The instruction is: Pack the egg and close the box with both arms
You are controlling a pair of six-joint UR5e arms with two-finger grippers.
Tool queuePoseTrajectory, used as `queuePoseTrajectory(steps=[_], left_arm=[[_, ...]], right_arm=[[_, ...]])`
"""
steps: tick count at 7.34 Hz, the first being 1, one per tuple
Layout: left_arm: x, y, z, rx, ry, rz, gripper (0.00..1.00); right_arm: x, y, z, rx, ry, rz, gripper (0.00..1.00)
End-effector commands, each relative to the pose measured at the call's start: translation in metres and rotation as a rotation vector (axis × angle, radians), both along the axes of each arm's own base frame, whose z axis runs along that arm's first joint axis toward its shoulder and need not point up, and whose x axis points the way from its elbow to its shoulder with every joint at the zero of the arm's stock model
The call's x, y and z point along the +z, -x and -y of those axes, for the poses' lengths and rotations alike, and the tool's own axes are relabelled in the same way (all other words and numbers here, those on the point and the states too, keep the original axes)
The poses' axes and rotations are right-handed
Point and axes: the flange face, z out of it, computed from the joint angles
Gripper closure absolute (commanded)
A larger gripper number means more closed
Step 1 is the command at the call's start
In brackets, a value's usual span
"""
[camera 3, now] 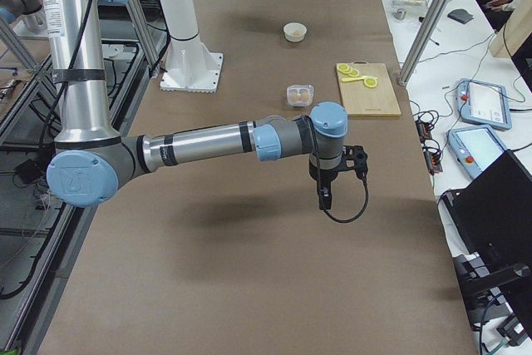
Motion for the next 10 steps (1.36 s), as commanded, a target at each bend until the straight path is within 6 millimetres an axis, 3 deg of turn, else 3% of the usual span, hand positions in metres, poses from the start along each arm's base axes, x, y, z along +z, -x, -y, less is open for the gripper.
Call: queuePoseTrajectory(steps=[1,4,5,8,10], left_arm=[[-0.008,-0.001,0.000,0.005,-0.025,-0.008,0.01],[-0.017,-0.001,-0.001,0.007,-0.044,0.000,0.01],[-0.023,-0.001,-0.001,0.010,-0.058,-0.008,0.08],[-0.044,-0.005,-0.004,0.022,-0.092,-0.025,0.06],[-0.063,-0.013,0.008,0.043,-0.132,-0.041,0.05]], right_arm=[[0.000,0.000,0.000,-0.001,0.001,-0.001,0.00],[0.002,0.001,0.001,-0.003,0.004,-0.001,0.00],[0.001,0.001,0.002,-0.003,0.002,-0.001,0.00],[0.002,0.001,0.002,-0.003,0.004,-0.001,0.00],[0.002,0.002,0.002,-0.004,0.004,-0.001,0.00]])
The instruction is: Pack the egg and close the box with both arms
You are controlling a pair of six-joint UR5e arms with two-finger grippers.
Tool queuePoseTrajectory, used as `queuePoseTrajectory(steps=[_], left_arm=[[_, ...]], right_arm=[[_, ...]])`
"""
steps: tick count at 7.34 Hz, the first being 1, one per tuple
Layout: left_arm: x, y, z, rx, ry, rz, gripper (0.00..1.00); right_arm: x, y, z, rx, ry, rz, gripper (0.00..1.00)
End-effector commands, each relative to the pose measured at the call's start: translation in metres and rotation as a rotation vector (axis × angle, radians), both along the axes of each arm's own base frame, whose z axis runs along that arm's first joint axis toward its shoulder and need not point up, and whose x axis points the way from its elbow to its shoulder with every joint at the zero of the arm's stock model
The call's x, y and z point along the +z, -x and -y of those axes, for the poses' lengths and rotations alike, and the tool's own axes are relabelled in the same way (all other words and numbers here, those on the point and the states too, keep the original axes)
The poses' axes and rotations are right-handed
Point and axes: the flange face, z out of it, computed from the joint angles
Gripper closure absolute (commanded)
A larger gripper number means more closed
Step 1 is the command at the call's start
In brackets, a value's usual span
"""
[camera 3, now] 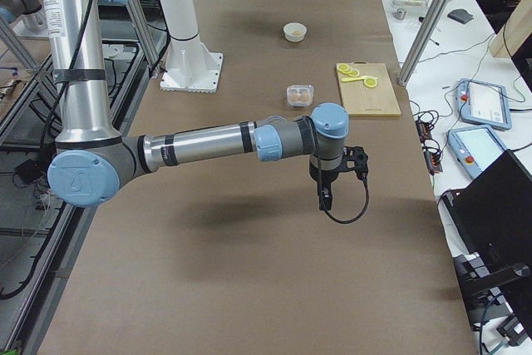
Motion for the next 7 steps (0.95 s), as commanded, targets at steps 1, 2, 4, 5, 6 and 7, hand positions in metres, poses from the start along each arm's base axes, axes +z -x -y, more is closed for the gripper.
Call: queuePoseTrajectory(steps=[1,2,4,5,6,7], left_arm=[[-0.025,-0.017,0.012,0.036,-0.052,-0.009,0.05],[-0.041,-0.035,0.015,0.072,-0.087,-0.011,0.04],[-0.077,-0.071,0.035,0.138,-0.156,-0.018,0.04],[-0.091,-0.096,0.045,0.176,-0.176,-0.020,0.04],[-0.100,-0.119,0.047,0.218,-0.197,-0.026,0.04],[-0.119,-0.140,0.053,0.252,-0.233,-0.033,0.04]], right_arm=[[0.000,0.001,0.000,-0.002,0.000,0.000,0.00],[0.000,0.002,0.001,-0.004,0.000,0.000,0.00],[-0.002,0.004,0.002,-0.007,-0.003,0.000,0.00],[-0.002,0.005,0.002,-0.009,-0.003,0.002,0.00],[-0.002,0.008,0.003,-0.013,-0.004,0.001,0.00],[-0.003,0.010,0.004,-0.016,-0.005,0.001,0.00]])
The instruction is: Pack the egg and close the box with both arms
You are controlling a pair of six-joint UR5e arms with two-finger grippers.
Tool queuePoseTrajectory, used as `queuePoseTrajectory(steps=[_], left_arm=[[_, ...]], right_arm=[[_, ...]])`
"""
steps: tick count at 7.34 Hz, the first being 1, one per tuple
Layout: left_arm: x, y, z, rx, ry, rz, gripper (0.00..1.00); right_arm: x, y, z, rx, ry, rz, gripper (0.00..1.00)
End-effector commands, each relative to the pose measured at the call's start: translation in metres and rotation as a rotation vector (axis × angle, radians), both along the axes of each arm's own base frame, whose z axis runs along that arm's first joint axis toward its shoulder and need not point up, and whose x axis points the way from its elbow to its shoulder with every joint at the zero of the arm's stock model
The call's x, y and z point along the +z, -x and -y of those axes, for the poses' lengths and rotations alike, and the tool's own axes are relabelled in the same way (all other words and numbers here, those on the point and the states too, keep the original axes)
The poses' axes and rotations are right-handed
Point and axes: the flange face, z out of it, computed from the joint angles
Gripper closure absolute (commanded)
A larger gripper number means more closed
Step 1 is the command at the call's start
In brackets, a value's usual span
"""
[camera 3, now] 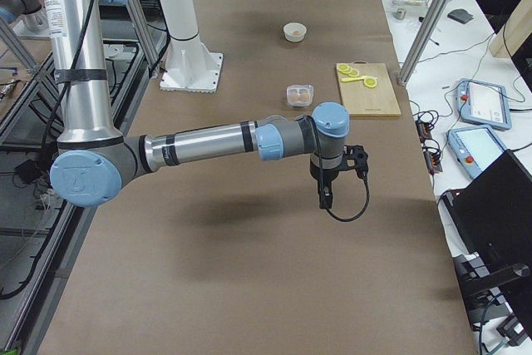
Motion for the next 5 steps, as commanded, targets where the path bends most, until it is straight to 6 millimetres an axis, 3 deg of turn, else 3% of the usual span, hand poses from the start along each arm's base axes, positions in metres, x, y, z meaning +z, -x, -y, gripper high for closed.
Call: queuePoseTrajectory(steps=[1,2,4,5], left_arm=[[-0.038,-0.054,0.010,0.089,-0.070,-0.014,0.03],[-0.048,-0.077,0.011,0.132,-0.095,-0.019,0.03],[-0.072,-0.140,0.025,0.187,-0.146,0.010,0.04],[-0.073,-0.167,0.026,0.212,-0.156,0.028,0.04]], right_arm=[[-0.003,0.004,0.004,-0.006,-0.006,0.000,0.00],[-0.002,0.004,0.004,-0.006,-0.004,0.000,0.00],[-0.001,0.005,0.004,-0.010,-0.006,-0.001,0.00],[0.001,0.008,0.004,-0.014,-0.003,-0.002,0.00]])
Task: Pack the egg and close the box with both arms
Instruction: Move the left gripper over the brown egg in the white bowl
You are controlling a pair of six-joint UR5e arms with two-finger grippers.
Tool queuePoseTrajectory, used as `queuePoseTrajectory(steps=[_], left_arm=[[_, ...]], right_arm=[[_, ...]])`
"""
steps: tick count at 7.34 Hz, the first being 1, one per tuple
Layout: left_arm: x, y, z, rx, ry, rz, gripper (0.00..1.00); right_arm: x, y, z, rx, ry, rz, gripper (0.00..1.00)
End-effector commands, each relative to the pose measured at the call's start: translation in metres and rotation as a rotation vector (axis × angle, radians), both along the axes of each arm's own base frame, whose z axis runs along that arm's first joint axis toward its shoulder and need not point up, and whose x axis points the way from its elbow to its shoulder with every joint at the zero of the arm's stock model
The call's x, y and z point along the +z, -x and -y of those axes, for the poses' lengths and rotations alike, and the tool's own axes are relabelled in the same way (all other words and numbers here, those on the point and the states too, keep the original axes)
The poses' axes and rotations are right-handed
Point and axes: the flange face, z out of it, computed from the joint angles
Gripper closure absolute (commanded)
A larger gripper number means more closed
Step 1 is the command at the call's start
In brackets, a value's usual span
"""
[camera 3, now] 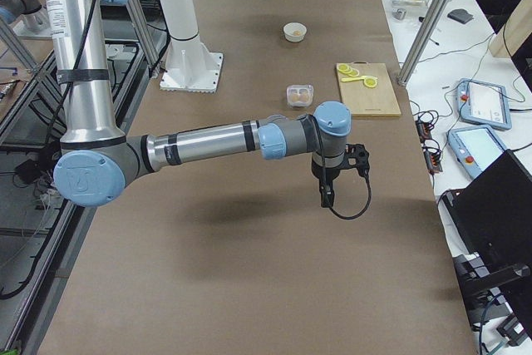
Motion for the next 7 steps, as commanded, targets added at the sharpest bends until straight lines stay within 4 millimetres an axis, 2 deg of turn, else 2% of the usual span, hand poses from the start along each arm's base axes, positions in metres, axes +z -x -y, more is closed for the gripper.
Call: queuePoseTrajectory(steps=[1,2,4,5,6,7], left_arm=[[-0.017,-0.061,0.012,0.049,-0.035,0.026,0.04],[-0.018,-0.077,0.015,0.070,-0.034,0.029,0.11],[-0.018,-0.101,0.019,0.071,-0.054,0.063,0.12],[-0.019,-0.118,0.017,0.091,-0.055,0.068,0.16],[-0.014,-0.125,0.016,0.099,-0.052,0.076,0.22],[-0.011,-0.133,0.013,0.115,-0.050,0.081,0.22]], right_arm=[[0.004,0.002,0.000,-0.005,0.004,-0.001,0.00],[0.003,0.003,0.000,-0.006,0.003,-0.001,0.00],[0.004,0.005,0.000,-0.009,0.004,-0.001,0.00],[0.004,0.006,0.000,-0.012,0.004,-0.001,0.00],[0.005,0.007,0.000,-0.013,0.005,-0.005,0.00],[0.006,0.008,0.000,-0.013,0.002,-0.026,0.00]])
